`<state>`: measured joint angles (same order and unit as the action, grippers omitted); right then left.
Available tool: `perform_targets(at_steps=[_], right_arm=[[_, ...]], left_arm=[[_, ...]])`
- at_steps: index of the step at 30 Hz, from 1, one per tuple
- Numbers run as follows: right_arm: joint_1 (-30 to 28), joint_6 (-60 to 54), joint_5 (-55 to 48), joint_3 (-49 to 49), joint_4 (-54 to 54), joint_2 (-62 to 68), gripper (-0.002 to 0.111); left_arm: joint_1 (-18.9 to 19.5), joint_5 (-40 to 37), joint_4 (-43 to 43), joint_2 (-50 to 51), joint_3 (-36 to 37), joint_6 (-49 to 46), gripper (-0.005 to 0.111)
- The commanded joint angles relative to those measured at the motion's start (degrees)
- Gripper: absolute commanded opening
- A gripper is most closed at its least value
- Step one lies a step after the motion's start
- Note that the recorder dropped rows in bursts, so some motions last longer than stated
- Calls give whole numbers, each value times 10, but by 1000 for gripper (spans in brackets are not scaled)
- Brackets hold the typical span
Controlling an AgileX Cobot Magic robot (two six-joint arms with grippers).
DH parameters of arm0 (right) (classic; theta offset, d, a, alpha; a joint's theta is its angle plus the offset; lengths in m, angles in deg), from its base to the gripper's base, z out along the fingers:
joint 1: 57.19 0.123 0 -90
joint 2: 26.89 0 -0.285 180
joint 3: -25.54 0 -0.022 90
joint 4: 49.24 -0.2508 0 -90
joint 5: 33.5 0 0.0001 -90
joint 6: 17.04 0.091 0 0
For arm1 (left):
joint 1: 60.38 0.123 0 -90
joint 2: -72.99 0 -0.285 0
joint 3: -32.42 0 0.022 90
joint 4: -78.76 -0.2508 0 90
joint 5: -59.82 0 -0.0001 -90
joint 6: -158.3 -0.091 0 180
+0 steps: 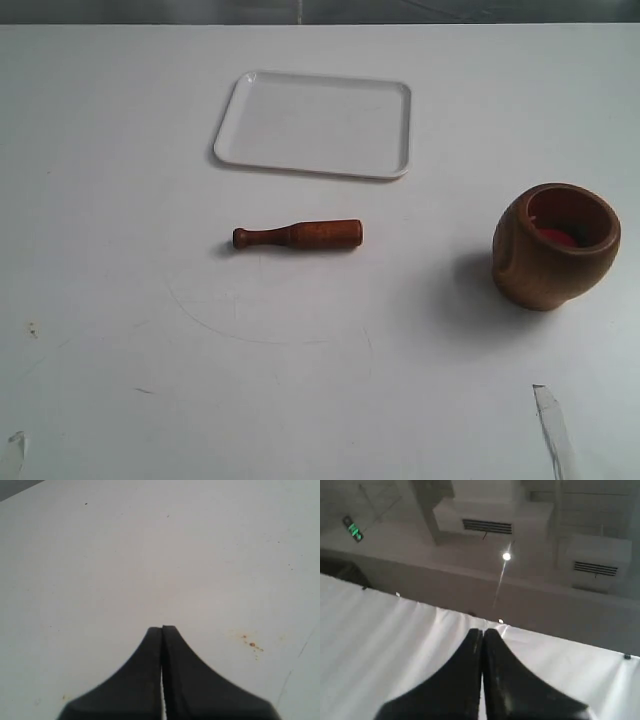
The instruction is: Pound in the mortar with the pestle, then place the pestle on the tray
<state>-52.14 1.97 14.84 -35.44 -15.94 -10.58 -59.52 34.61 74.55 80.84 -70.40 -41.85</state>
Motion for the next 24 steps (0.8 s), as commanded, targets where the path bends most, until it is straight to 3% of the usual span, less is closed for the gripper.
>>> perform_targets(at_steps=[1,2,3,7,11,15,20,24], right_arm=[[-3,88,-368,165,44,135,0],[7,161,-516,218,70,196,0],[17,151,-566,232,69,224,0],[144,-230,-861,360,-129,447,0],[232,-408,-1059,478,-253,642,0],[334,-537,-1069,533,-350,736,0],[434,-587,-1023,560,-352,813,0],[476,-613,-997,596,-349,897,16]], left_arm=[[-4,2,4,-1,0,5,0],[-4,2,4,-1,0,5,0],[-4,2,4,-1,0,5,0],[-4,2,4,-1,0,5,0],[-4,2,4,-1,0,5,0],[-4,2,4,-1,0,5,0],[-4,2,4,-1,0,5,0],[-4,2,4,-1,0,5,0]])
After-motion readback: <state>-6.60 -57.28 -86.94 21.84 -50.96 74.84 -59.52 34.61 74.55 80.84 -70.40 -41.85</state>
